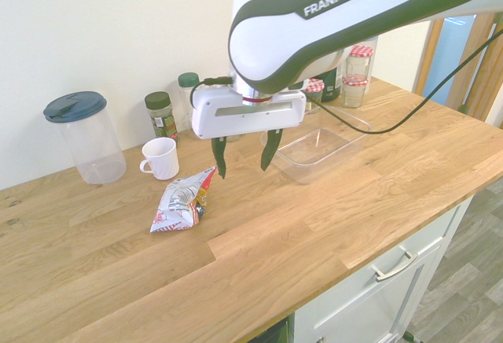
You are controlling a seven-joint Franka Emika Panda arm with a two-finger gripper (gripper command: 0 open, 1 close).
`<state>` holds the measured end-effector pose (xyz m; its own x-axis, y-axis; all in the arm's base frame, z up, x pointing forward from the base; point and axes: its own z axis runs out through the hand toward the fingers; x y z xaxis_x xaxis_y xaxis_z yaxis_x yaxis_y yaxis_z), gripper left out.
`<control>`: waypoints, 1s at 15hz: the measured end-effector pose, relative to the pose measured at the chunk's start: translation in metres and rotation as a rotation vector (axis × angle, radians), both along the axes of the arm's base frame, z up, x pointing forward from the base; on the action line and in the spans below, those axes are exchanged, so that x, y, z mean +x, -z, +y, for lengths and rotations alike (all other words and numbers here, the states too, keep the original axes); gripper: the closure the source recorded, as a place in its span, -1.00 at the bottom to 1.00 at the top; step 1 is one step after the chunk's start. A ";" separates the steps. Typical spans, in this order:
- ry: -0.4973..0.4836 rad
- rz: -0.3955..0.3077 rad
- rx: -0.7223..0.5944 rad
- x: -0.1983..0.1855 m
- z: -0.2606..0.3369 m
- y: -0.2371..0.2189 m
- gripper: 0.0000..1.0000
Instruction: Put the chip bag into the container
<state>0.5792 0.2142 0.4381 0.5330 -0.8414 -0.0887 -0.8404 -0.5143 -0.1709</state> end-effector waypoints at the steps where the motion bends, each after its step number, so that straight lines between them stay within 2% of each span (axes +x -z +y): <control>1: 0.034 0.006 0.015 0.011 0.001 0.008 -1.00; 4: 0.094 0.024 0.085 0.044 0.001 0.030 -1.00; 7: 0.107 0.029 0.123 0.069 0.008 0.049 -1.00; 8: 0.110 0.026 0.136 0.076 0.010 0.055 1.00; 15: 0.118 0.005 0.140 0.100 0.009 0.092 1.00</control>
<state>0.6792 0.2232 0.3456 0.4305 -0.8774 -0.2116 -0.8946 -0.3837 -0.2291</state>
